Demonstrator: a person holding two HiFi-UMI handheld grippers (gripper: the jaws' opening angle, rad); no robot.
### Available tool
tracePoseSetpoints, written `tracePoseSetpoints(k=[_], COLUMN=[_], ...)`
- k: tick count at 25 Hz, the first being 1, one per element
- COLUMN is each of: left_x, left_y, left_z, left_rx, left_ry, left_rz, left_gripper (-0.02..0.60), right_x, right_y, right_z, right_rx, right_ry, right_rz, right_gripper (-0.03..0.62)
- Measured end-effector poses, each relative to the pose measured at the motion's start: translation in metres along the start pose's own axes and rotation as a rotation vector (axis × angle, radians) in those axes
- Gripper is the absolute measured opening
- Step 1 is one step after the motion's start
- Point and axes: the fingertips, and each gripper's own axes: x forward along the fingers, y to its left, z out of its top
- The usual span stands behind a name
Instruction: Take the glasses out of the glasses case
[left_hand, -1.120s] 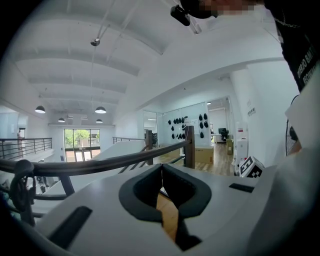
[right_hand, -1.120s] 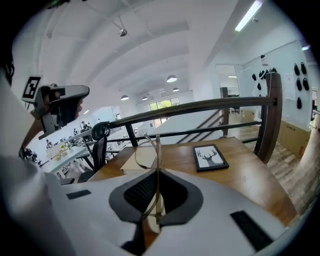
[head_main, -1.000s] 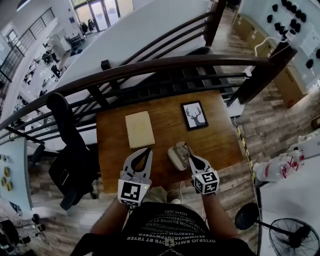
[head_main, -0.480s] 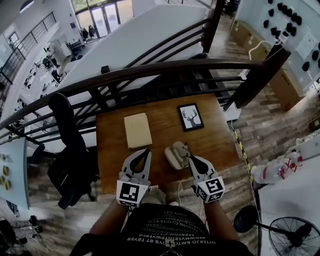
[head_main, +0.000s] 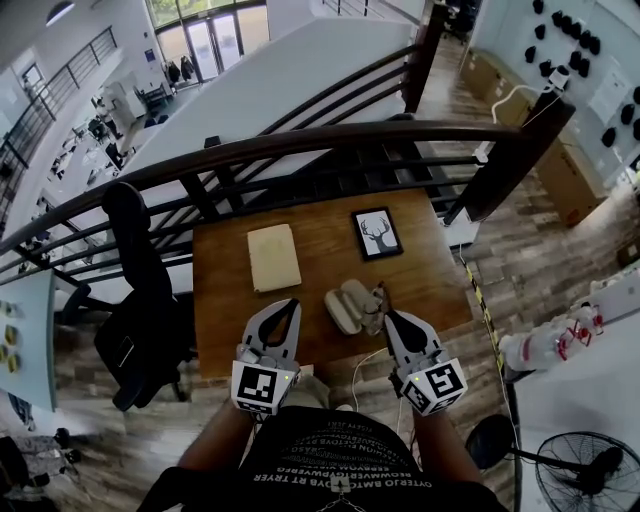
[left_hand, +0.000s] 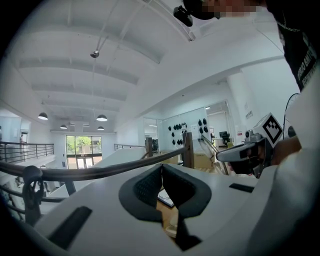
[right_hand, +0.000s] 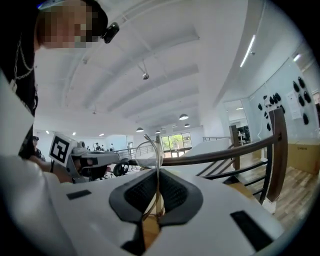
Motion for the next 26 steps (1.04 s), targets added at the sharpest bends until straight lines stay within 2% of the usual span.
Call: tracePoseSetpoints(k=[7, 26], left_x=[-0.018, -0.055], left_y=[-0.013, -0.045], left_z=[0.005, 0.000], left_rx=[0.007, 0.027], left_ry=[-0.012, 0.018], left_rz=[0.023, 0.077], left_gripper=[0.029, 0.029], right_x=[-0.030, -0.068], right_y=[0.015, 0.017], right_z=[0.029, 0.013], right_rx=[-0.044, 0.001], right_ry=[-0.065, -0.056], right_rz=[0.034, 0.064], right_gripper=[0.026, 0.026])
